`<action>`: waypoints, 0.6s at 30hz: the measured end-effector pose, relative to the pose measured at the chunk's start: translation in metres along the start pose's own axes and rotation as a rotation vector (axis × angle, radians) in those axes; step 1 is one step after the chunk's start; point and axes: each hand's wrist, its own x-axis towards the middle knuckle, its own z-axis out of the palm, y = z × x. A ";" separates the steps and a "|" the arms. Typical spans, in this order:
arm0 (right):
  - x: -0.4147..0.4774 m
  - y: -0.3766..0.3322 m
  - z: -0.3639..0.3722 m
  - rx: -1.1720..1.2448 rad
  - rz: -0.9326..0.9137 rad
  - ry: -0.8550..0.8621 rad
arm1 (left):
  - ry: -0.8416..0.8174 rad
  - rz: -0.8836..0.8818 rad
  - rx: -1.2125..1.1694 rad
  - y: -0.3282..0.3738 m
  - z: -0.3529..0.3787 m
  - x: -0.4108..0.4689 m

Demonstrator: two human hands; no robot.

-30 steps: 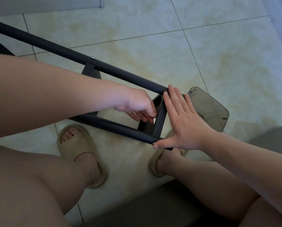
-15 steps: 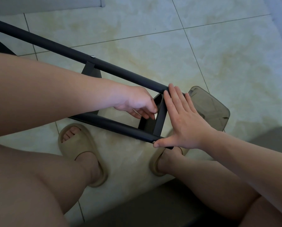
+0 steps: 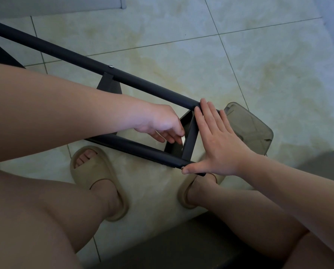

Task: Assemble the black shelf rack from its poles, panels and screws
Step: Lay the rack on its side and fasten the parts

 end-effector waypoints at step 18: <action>0.001 0.000 0.001 0.003 -0.003 0.008 | -0.042 0.009 0.105 0.006 0.002 0.000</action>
